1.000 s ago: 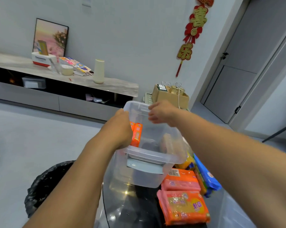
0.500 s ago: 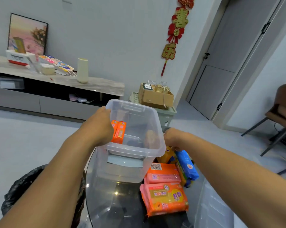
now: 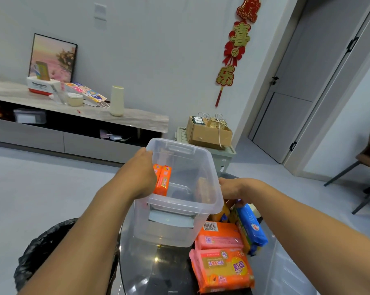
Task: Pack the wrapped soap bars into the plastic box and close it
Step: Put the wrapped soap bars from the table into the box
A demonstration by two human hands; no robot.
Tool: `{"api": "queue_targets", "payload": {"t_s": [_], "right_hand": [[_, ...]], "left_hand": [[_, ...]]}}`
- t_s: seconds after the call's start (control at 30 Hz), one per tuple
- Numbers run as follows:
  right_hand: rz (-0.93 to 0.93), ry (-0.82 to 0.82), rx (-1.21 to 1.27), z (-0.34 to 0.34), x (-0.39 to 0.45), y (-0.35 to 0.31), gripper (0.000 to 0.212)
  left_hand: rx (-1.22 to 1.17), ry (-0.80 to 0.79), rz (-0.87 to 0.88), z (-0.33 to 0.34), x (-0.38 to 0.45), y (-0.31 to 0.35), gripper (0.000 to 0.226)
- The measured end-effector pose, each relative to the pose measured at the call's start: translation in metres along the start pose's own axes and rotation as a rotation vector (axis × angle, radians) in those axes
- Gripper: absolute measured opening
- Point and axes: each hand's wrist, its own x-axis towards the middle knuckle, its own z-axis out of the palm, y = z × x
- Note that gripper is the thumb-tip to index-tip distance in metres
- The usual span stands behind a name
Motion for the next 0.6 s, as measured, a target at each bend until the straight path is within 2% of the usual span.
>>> {"api": "queue_targets", "payload": {"t_s": [0.07,0.17,0.23,0.33,0.37,0.47,0.53,0.6], "right_hand": [[-0.005,0.035,-0.058,0.001,0.014,0.005,0.102],[-0.037,0.205,-0.223,0.004,0.061,0.026,0.116],[-0.061,0.279,-0.281,0.007,0.049,0.022,0.104],[-0.047,0.462,-0.277,-0.012,-0.008,-0.006,0.06],[-0.026,0.538,-0.294,-0.028,-0.02,-0.015,0.052],[-0.053,0.717,-0.343,-0.074,-0.072,-0.045,0.048],[-0.153,0.81,-0.257,-0.093,-0.107,-0.07,0.056],[-0.28,0.765,-0.07,-0.095,-0.131,-0.098,0.059]], "left_hand": [[0.002,-0.003,-0.001,0.0,0.0,0.0,0.06],[0.005,-0.006,-0.006,0.0,-0.002,0.002,0.063],[-0.001,-0.007,-0.007,0.0,-0.002,0.002,0.064],[-0.023,-0.005,-0.009,-0.001,-0.002,0.002,0.062],[-0.047,-0.005,-0.012,-0.001,-0.001,0.001,0.06],[-0.15,0.007,-0.04,-0.002,0.001,-0.001,0.055],[-0.186,0.014,-0.065,-0.002,0.003,-0.003,0.053],[-0.199,0.021,-0.072,-0.003,0.003,-0.003,0.05]]}}
